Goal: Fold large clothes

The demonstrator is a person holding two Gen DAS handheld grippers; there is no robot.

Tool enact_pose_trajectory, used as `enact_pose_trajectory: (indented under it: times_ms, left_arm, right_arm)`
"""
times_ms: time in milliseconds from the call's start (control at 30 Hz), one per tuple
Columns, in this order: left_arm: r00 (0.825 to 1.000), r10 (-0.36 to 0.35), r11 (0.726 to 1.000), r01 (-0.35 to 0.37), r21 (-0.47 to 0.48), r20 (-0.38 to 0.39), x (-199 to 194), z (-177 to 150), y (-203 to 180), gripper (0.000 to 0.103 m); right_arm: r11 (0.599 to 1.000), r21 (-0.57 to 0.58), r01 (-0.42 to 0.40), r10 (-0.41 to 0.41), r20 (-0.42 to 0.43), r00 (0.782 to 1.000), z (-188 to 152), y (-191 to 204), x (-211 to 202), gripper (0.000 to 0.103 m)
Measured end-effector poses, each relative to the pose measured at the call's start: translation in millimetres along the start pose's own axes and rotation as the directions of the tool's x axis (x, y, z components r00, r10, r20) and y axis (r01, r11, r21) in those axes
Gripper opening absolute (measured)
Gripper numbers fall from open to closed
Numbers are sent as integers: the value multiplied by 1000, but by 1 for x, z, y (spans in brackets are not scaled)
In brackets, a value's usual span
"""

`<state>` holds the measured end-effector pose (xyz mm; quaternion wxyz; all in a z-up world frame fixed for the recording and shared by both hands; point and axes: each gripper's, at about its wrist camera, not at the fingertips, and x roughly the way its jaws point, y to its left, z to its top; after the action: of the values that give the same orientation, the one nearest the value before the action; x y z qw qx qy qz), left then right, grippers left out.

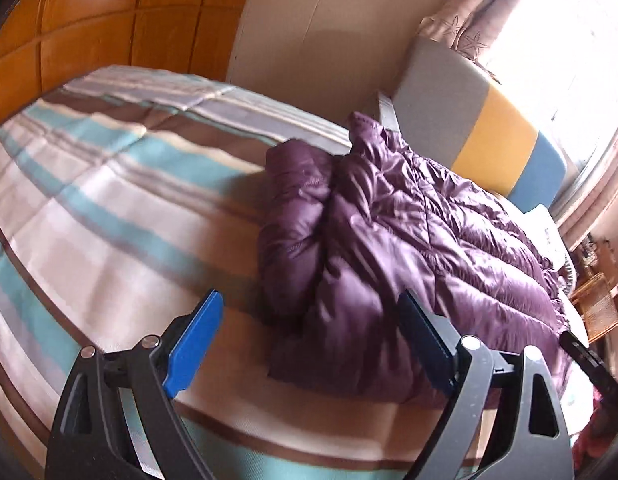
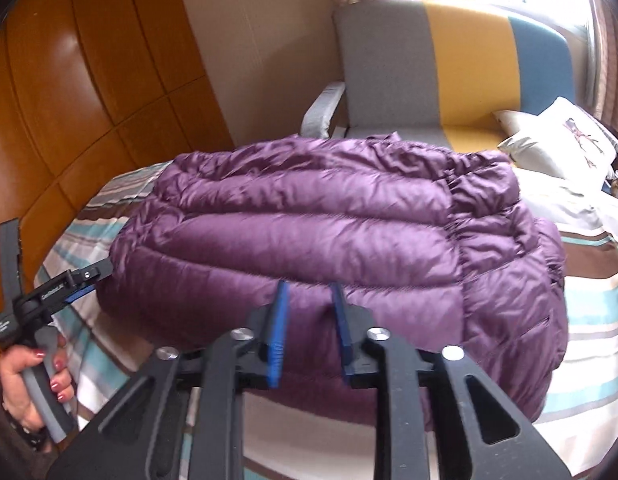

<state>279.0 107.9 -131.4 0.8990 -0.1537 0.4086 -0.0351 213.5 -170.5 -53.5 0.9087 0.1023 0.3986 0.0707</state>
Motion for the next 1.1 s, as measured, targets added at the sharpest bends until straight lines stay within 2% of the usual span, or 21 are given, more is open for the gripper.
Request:
enact_pose_trajectory:
  times_ms: [133,400,500,633,867,967,1100]
  left_arm:
    - [999,-51,999,51,-9,-20,1,-5,1,88]
    - [995,-91,995,88,-54,-47,12,-2,2,89]
    - [992,-106,992,102,-76,-61,17,-2,3,89]
    - [987,-143,984,133,-120,-78,28,-2,5,89]
    - [983,-166,975,152,-163,-74,40,0,1,89]
    - [979,-188,961,168,-218,-74,43,2,0,82]
    - [970,-238,921,212,-326,-41,48,2,7,72]
  right_arm:
    - [1000,-6,2,-2,1,1000,-6,12,-1,18]
    - [999,-31,15,-15,19,1000,-3,25,7,18]
    - [1000,-18,17,-17,-4,1000,-3,24,20,18]
    - [999,-32,41,-44,-85,995,-12,20,55,18]
    - [995,-62,83,-88,-88,992,-13,24,62,18]
    - [995,-62,82,-86,-76,993,-16,25,61,17]
    - [994,-65,85,-90,-72,993,-18,27,63,17]
